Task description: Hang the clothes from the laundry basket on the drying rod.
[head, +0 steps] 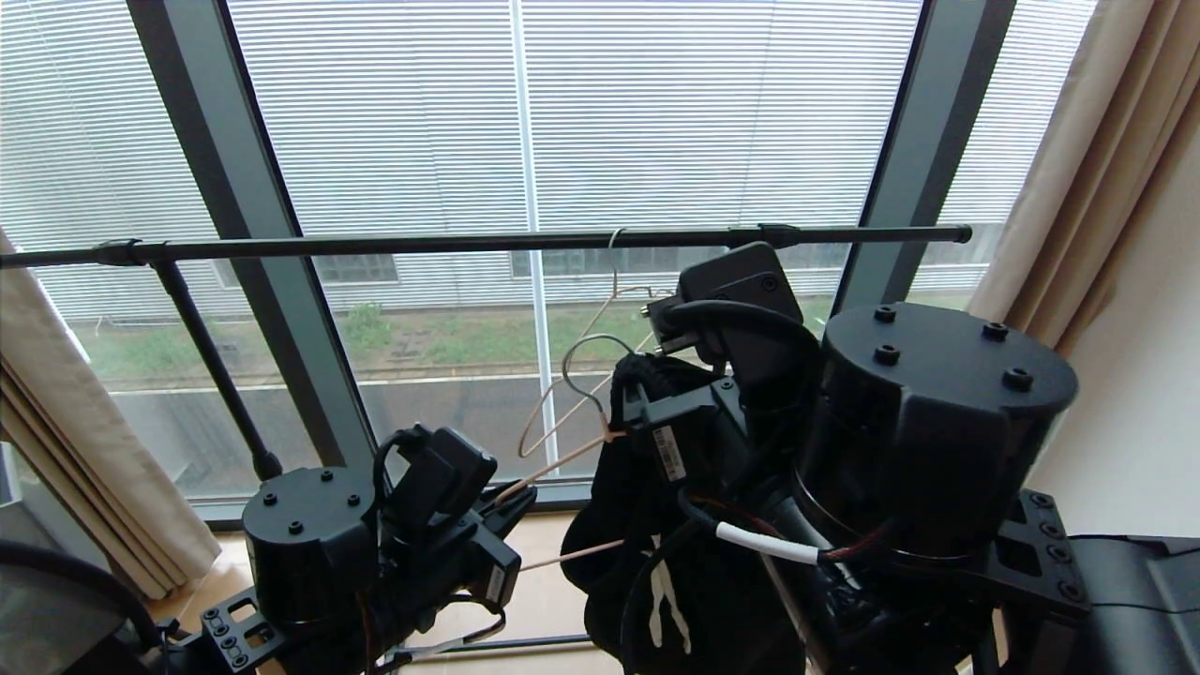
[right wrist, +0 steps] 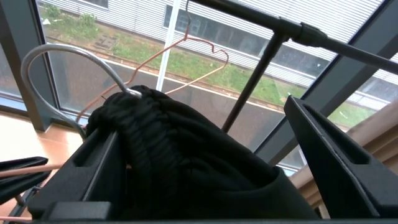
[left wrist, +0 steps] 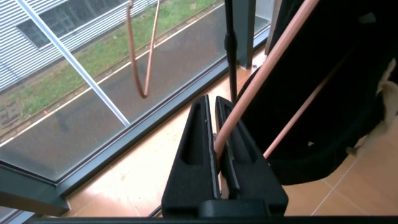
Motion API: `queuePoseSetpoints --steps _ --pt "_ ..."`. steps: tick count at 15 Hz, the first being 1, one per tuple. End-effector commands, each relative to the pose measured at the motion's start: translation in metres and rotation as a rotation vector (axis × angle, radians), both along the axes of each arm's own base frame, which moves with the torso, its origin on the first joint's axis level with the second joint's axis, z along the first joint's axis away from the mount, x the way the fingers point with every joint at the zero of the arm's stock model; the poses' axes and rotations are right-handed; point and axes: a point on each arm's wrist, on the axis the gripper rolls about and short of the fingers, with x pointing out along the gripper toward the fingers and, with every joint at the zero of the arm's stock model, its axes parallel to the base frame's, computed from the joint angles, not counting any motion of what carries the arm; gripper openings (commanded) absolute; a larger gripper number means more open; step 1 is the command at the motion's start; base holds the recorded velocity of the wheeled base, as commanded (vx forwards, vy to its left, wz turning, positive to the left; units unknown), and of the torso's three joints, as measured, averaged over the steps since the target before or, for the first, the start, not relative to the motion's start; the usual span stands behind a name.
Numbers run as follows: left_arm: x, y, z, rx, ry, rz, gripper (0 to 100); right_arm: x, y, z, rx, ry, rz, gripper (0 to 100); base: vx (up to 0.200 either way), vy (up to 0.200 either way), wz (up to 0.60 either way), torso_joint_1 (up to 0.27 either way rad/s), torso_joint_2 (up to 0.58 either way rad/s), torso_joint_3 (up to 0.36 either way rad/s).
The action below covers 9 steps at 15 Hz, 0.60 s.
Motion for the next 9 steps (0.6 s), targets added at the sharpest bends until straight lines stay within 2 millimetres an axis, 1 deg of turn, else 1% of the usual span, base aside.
queuePoseSetpoints --steps 1,3,6,9 --pt "-0.0006 0.0 -0.0001 -0.001 -0.001 -0.002 0 0.0037 0.007 -0.0067 -0.015 0.008 0.001 100 0.0 0.0 0.0 0.0 0.0 0.0" --pt "-0.0009 -0.0003 0.0007 -0.005 -0.009 -0.005 0 0.0073 0.0123 -0.012 -0.026 0.014 0.0 100 0.0 0.0 0.0 0.0 0.0 0.0" --pt "-0.0052 -0.0012 -0.0023 0.008 0.002 -0.021 0 0.011 0.0135 -0.0089 -0.014 0.007 -0.008 100 0.0 0.0 0.0 0.0 0.0 0.0" --pt "-0.0044 -0.0018 -0.0013 0.001 0.0 -0.02 0 0.011 0.0135 -0.0089 -0.014 0.007 -0.008 100 0.0 0.0 0.0 0.0 0.0 0.0"
